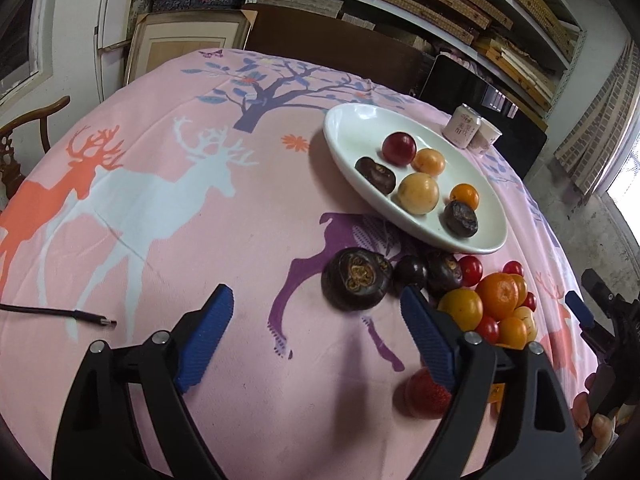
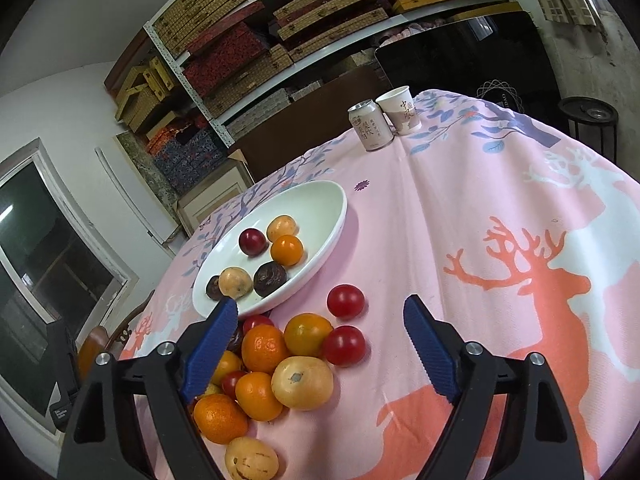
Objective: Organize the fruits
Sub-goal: 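Grasp the wrinkled dark passion fruit with the left gripper while the right gripper approaches the pepino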
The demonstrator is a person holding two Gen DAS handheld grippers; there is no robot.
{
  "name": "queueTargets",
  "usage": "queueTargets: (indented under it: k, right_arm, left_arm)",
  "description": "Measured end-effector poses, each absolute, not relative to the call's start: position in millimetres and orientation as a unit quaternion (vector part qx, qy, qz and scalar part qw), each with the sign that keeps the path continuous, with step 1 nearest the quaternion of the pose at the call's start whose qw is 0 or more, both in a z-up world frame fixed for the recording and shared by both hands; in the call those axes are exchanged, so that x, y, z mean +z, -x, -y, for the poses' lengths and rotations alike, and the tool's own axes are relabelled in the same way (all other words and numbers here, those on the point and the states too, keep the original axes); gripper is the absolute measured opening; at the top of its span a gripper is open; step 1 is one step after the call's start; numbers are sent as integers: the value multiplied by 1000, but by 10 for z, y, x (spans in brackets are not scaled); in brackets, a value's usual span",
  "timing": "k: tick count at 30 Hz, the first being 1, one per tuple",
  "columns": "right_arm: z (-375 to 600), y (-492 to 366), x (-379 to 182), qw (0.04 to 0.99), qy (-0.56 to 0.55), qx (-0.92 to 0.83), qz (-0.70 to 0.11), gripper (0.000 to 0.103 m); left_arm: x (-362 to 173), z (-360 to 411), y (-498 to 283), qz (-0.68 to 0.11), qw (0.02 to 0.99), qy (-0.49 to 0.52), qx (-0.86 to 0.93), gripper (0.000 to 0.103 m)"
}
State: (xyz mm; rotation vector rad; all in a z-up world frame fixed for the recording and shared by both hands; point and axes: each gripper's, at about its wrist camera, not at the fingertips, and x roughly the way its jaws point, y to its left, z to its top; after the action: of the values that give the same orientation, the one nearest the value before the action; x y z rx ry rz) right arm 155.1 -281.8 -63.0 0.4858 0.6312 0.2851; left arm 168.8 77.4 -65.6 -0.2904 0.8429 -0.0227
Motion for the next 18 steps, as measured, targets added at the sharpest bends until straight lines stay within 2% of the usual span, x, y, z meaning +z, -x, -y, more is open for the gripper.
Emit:
queueTargets:
  k: [7, 18]
  right_arm:
    - [2803, -1533, -646, 910, -235, 137, -312, 86]
    - [2764, -1553, -658, 907, -235, 137, -321, 88]
  left_arm:
    - [-680, -718, -1735, -413, 903, 117, -3, 83]
    - [-769, -421, -1923, -429, 903, 17, 6, 83]
